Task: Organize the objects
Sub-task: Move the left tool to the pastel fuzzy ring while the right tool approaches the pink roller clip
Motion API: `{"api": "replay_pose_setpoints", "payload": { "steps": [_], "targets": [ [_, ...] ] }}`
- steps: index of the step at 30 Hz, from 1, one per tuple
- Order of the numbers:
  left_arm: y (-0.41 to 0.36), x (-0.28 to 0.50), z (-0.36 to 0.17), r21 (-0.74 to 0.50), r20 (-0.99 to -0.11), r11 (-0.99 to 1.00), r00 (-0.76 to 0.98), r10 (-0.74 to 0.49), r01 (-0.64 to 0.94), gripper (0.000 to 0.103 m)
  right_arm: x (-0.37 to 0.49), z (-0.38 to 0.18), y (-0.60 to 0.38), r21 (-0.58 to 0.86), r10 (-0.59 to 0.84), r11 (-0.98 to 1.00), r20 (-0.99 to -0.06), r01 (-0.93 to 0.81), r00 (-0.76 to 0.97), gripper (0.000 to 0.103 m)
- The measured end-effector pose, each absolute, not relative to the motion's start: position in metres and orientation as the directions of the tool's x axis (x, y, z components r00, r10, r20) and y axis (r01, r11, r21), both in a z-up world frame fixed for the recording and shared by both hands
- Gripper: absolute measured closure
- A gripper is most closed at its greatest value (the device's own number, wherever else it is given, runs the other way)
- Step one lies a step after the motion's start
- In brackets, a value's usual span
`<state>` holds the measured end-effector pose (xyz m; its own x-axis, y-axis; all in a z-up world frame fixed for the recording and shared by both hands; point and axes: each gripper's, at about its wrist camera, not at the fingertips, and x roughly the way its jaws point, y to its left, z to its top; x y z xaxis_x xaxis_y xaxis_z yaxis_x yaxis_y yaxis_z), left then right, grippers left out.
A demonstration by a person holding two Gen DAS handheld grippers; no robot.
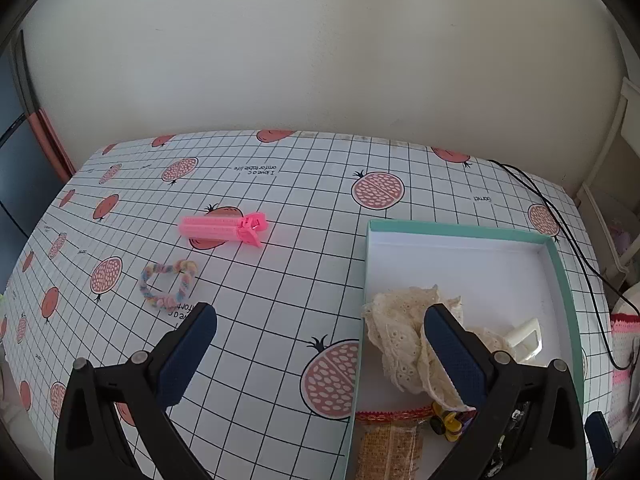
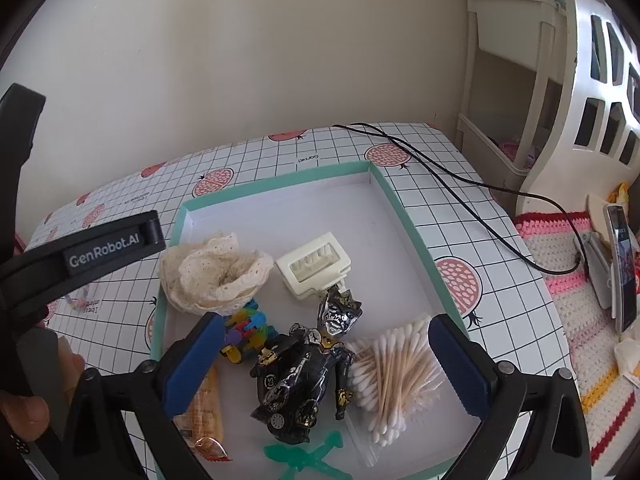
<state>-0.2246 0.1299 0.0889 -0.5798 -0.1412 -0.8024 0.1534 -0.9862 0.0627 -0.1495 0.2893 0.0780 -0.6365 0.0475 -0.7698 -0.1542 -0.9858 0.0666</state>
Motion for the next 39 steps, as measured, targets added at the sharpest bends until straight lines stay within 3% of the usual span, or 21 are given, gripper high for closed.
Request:
{"api": "replay_pose_setpoints", "payload": {
  "steps": [10,16,23,27,39],
  "targets": [
    [0.114,-0.226,0.098,0.020,-0.814,-0.993,-0.575,-0.083,0.115,0.000,-0.145,0.082,0.285,-0.015,0.116,-0.987,-0.750,-0.158,-0.652,0.000],
    [0.083,-0.229,0.106,0.015,-0.804,-0.991,-0.588,-0.089,0.130,0.000,-0.144,0.085,0.295,0.008,0.112,-0.984,-0.748,-0.178,-0.654,0.000],
    [0.029,-0.235,0.110,0.000,-0.796,-0.982,-0.594,-0.114,0.189,0.000,-0.161,0.101,0.288,0.053,0.043,-0.991,-0.746,-0.123,-0.664,0.000],
    [-0.011,-0.236,0.108,-0.034,-0.804,-0.967,-0.582,-0.124,0.253,0.000,-0.179,0.111,0.274,0.139,-0.073,-0.989,-0.742,-0.046,-0.666,0.000],
    [-0.114,-0.228,0.077,-0.147,-0.834,-0.878,-0.534,-0.138,0.456,0.000,-0.227,0.109,0.184,0.205,-0.257,-0.966,-0.771,0.155,-0.583,0.000]
  ]
}}
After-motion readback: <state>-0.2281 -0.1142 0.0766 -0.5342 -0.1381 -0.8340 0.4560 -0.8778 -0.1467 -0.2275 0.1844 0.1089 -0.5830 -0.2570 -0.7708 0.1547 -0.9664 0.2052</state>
